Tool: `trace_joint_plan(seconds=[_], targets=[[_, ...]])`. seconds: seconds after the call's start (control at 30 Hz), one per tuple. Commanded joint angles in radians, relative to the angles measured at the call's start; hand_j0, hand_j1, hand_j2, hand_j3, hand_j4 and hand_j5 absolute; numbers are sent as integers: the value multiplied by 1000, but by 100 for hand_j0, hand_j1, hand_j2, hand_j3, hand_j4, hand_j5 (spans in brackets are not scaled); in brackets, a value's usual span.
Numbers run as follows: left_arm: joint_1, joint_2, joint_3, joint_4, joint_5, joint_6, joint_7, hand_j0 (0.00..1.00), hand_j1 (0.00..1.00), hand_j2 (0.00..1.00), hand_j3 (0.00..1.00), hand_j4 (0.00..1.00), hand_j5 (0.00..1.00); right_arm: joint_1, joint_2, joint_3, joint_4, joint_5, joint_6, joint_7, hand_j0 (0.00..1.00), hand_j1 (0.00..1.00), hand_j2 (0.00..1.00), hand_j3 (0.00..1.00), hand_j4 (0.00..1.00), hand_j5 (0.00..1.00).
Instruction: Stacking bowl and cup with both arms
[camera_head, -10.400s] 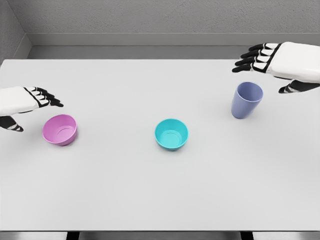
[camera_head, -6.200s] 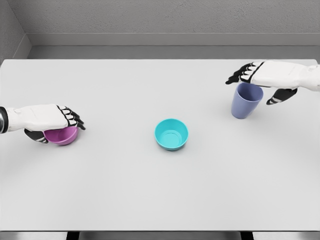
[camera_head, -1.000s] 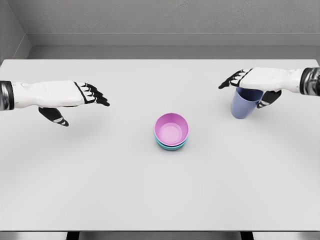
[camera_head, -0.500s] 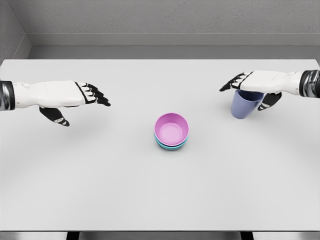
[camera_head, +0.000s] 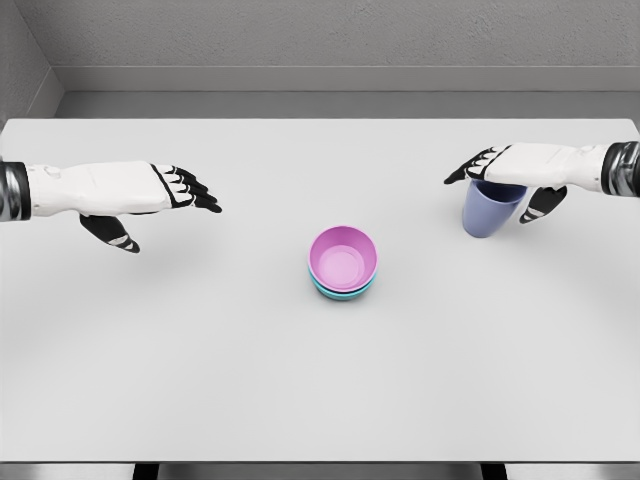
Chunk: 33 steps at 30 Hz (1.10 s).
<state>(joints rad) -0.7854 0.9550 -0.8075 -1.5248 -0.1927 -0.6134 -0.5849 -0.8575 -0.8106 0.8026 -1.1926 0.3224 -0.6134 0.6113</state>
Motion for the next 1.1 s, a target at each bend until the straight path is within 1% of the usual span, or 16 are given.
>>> trace_joint_plan(seconds=[0.0,0.07,0.2,0.23,0.37,0.4,0.43,0.57,0.63,0.7,0.73,0.8,0.83,1.0,1.07], targets=[[0,1,1,0,6,3,0,100,100,100,100,100,100,0,-1,0,1,-5,3,0,97,97,97,97,97,97],[0,1,1,0,6,3,0,100,100,100,100,100,100,0,-1,0,1,-6,3,0,88,88,88,88,88,88],[0,1,1,0,6,3,0,100,100,100,100,100,100,0,-1,-2,-1,-6,3,0,86,86,86,86,86,86],[0,1,1,0,6,3,0,100,100,100,100,100,100,-2,-1,-3,1,-6,3,0,82,82,82,82,82,82],[0,-1,1,0,6,3,0,100,100,100,100,100,100,-2,-1,-3,-1,-6,3,0,80,80,80,80,80,80],[0,1,1,0,6,3,0,100,100,100,100,100,100,-2,-1,-3,-1,-6,3,0,74,74,74,74,74,74],[0,1,1,0,6,3,0,100,100,100,100,100,100,-2,-1,-3,-1,-6,3,0,72,72,72,72,72,72],[0,1,1,0,6,3,0,100,100,100,100,100,100,-2,-1,-3,-1,-6,3,0,71,71,71,71,71,71],[0,1,1,0,6,3,0,100,100,100,100,100,100,-2,-1,-5,-1,-6,3,0,68,68,68,68,68,68],[0,1,1,0,6,3,0,100,100,100,100,100,100,-2,-1,-6,-1,-6,3,0,61,61,61,61,61,61],[0,1,1,0,6,3,0,100,100,100,100,100,100,-2,-1,-6,-1,-8,3,0,59,59,59,59,59,59],[0,2,1,0,6,3,0,100,100,100,100,100,100,-2,1,-8,-2,-8,3,0,59,59,59,59,59,59],[0,4,1,0,6,3,-1,100,100,100,100,100,100,-2,1,-8,-4,-8,3,0,56,56,56,56,56,56],[0,4,1,0,6,3,0,100,100,100,100,100,100,-2,4,-10,-4,-9,3,0,56,56,56,56,56,56],[0,4,1,0,6,3,-1,100,100,100,100,100,100,-3,4,-10,-4,-9,3,0,53,53,53,53,53,53]])
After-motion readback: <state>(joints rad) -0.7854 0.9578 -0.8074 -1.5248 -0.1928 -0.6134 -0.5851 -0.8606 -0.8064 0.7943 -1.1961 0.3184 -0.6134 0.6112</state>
